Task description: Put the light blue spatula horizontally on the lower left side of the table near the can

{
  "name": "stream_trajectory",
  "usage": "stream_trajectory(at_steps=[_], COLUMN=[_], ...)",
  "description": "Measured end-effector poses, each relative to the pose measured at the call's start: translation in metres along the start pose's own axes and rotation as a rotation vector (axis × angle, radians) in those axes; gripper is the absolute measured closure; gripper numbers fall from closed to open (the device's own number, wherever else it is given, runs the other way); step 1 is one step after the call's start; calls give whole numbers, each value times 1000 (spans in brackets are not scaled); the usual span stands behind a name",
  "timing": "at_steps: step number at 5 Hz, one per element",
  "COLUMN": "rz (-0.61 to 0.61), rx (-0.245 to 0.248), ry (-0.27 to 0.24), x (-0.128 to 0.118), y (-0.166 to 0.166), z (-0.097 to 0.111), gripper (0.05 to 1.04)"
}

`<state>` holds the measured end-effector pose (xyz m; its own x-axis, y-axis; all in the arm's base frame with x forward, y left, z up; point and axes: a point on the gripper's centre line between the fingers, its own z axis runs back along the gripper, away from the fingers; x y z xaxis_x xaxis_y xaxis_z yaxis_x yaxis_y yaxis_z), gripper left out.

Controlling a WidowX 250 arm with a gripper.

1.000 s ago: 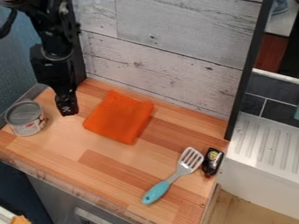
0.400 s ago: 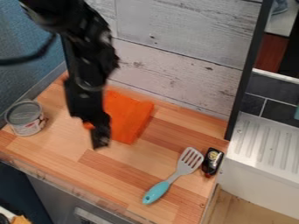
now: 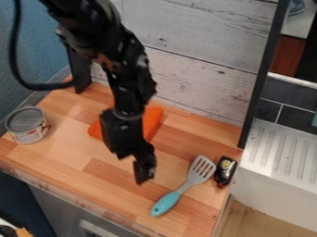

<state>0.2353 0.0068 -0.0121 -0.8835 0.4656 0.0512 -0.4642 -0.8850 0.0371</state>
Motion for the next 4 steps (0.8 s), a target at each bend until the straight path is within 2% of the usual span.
stream_trajectory(at_steps=[1, 2, 3, 4], rz=[128, 118, 130, 141], rx=[88, 99, 103, 42], ry=[-19, -54, -86, -121], x=[-5, -11, -18, -23], y=[20, 30, 41, 46], z=[-17, -29, -42, -46], gripper=[83, 83, 86, 130])
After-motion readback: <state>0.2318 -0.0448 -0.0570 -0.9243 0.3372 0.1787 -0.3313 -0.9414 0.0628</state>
